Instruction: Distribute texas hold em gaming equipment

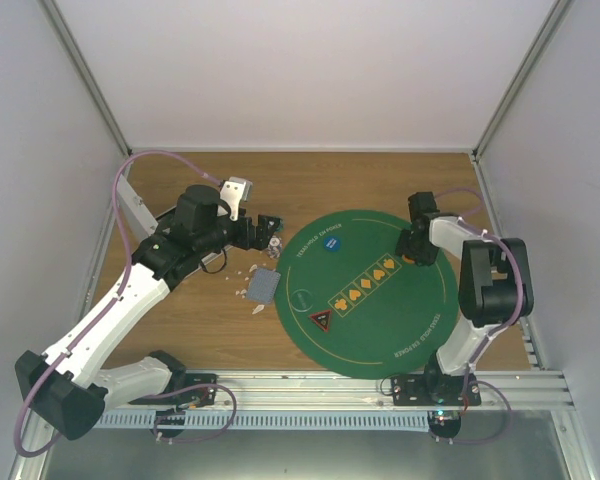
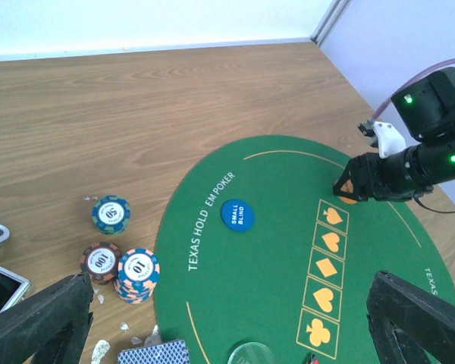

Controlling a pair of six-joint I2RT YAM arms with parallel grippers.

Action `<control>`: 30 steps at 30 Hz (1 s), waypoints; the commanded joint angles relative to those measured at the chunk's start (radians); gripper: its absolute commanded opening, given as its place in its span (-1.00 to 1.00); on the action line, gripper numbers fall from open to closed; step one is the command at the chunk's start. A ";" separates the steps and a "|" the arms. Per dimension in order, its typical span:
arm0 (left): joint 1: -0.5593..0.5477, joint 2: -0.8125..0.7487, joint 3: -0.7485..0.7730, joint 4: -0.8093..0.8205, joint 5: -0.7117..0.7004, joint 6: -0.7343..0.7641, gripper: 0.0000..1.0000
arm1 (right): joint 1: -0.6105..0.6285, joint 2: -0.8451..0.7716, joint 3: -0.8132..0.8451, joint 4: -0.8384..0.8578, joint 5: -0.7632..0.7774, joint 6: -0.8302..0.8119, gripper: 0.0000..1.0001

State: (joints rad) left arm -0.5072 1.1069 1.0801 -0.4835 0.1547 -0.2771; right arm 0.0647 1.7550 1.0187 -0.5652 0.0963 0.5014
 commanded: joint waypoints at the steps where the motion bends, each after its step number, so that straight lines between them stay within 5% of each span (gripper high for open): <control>1: -0.001 0.002 0.020 0.030 -0.008 0.008 0.98 | -0.018 0.083 0.033 0.040 -0.013 -0.038 0.08; 20: -0.001 -0.004 0.024 0.028 -0.012 0.009 0.98 | -0.019 0.155 0.139 0.012 -0.016 -0.070 0.09; 30: -0.001 -0.015 0.021 0.025 -0.014 0.006 0.98 | -0.019 0.044 0.127 -0.015 -0.039 -0.091 0.38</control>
State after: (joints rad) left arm -0.5072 1.1095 1.0805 -0.4843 0.1516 -0.2771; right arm 0.0566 1.8557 1.1557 -0.5678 0.0746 0.4297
